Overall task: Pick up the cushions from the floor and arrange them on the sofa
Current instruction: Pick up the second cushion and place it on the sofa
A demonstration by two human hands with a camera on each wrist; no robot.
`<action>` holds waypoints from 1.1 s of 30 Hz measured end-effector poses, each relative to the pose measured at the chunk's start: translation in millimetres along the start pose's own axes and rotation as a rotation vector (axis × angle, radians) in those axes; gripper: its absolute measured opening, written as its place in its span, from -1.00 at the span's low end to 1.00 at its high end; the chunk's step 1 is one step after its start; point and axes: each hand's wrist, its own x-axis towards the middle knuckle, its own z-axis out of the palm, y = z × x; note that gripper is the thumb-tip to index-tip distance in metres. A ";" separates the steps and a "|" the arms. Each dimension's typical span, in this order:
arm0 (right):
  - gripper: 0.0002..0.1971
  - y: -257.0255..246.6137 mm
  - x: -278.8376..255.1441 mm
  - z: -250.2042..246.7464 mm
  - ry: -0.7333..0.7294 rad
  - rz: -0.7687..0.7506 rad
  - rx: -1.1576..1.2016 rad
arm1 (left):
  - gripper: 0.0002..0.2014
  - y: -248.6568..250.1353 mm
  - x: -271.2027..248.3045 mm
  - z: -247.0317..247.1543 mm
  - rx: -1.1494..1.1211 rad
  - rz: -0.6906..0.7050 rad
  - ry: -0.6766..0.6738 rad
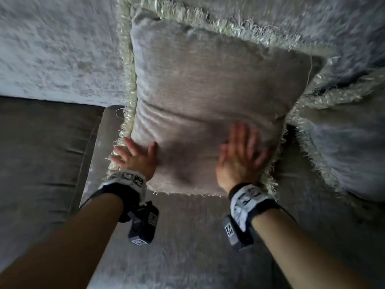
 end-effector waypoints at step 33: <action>-0.36 -23.6 159.0 -169.6 0.009 0.038 0.201 | -0.29 115.7 -8.6 -211.1 0.225 0.501 0.134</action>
